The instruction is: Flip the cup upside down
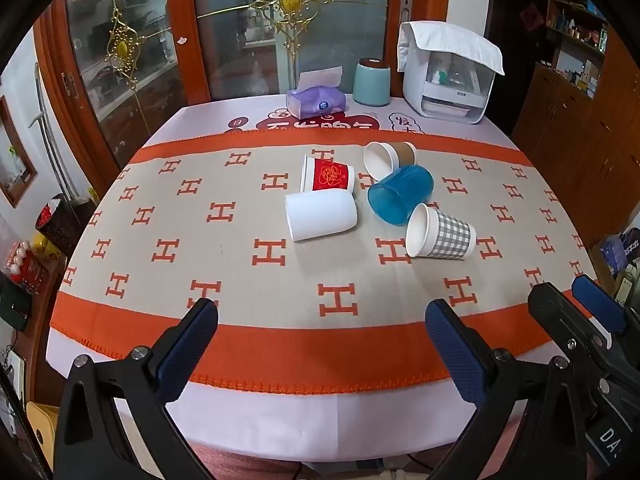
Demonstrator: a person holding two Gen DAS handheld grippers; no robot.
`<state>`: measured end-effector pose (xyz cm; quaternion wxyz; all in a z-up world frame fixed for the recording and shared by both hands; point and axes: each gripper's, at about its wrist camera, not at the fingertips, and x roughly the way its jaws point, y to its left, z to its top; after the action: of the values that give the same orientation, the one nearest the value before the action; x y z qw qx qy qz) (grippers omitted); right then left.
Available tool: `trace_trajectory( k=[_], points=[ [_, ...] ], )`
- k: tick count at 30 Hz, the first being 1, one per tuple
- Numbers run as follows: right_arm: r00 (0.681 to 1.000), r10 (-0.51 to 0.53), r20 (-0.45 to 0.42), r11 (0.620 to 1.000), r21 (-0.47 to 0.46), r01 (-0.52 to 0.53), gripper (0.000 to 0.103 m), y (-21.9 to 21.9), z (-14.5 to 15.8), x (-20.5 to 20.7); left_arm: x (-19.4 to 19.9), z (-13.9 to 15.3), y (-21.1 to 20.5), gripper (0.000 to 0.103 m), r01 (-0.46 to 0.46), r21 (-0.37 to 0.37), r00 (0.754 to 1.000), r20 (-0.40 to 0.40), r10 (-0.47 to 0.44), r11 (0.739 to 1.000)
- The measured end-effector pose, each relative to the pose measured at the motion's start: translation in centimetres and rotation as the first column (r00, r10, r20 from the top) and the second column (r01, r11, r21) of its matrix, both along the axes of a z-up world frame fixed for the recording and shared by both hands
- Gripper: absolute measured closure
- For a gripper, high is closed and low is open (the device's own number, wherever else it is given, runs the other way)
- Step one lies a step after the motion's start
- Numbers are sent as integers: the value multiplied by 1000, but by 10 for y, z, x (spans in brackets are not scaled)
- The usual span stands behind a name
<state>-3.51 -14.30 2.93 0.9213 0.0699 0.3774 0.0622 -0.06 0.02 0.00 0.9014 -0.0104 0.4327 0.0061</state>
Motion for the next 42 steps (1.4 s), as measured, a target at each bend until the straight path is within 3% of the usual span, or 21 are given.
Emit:
trace_trajectory(
  k=[42],
  points=[
    [1000,-4,-14,1000,16,4,30,-4,-12,5,7,-12,-4,5,25,-11,998,-54,-25,1000]
  ],
)
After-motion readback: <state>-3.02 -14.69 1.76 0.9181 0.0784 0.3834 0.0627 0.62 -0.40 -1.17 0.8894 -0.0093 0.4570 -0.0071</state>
